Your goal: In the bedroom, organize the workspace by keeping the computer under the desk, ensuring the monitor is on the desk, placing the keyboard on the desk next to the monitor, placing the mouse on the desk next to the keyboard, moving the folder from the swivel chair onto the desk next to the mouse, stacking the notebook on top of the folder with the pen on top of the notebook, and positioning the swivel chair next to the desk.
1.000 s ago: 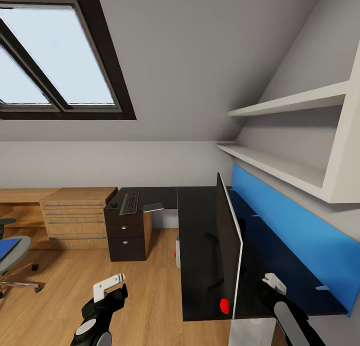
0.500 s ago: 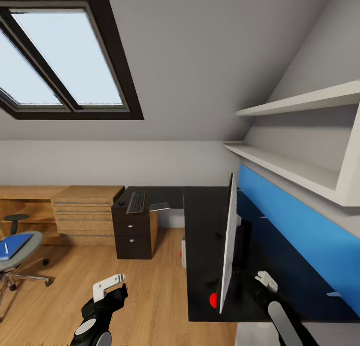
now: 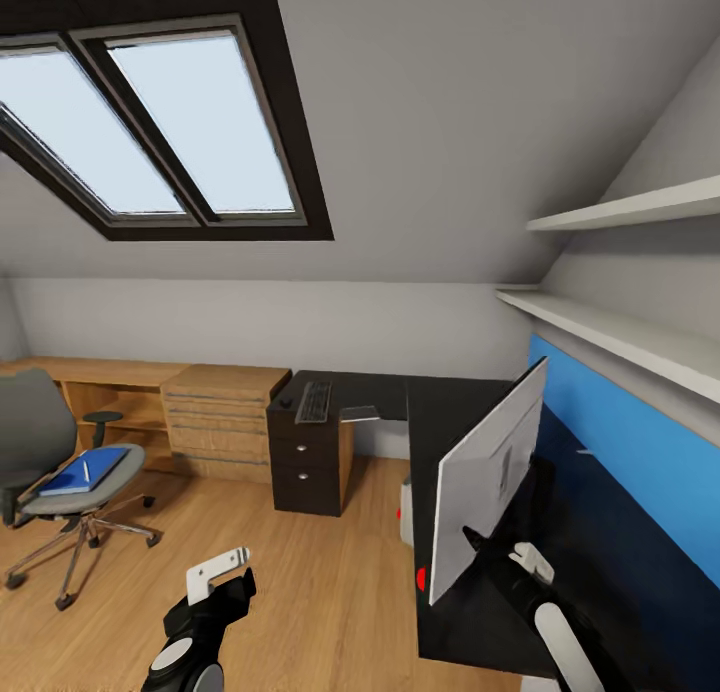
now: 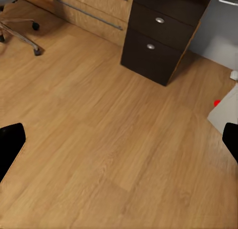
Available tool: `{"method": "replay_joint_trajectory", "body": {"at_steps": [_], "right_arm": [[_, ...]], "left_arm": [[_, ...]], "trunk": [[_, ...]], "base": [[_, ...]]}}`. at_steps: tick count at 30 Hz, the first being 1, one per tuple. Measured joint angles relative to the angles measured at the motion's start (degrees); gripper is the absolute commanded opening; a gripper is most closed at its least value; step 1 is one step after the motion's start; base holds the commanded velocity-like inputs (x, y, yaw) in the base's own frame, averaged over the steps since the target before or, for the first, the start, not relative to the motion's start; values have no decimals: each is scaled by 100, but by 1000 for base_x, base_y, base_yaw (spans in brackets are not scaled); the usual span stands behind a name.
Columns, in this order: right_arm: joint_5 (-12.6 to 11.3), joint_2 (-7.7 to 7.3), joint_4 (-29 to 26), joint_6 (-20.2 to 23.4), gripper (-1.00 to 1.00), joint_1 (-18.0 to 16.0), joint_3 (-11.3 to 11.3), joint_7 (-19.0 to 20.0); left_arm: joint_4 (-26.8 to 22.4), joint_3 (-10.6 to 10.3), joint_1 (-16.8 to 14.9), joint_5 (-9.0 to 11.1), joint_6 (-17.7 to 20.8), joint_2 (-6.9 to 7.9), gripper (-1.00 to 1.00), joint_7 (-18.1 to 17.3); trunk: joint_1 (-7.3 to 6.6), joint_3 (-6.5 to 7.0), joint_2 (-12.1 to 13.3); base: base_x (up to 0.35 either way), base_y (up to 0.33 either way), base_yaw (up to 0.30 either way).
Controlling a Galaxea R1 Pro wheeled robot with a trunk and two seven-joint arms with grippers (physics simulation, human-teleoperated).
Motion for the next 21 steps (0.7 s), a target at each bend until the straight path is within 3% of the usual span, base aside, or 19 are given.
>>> {"method": "replay_joint_trajectory", "body": {"at_steps": [5,12,21], "right_arm": [[0,-3,0,0,100,0,0,0],[0,-4,-1,1,100,0,-1,7],[-3,-16,-3,2,100,2,-34,19]], "left_arm": [[0,-127,0,1,-3,9,100,0],[39,-167,0,1,-2,10,100,0],[81,-173,-2,-5,-9,9,100,0]], "trunk": [[1,0,0],[2,0,1],[2,0,1]], "base": [[186,147,274],[34,24,259],[1,0,40]]}}
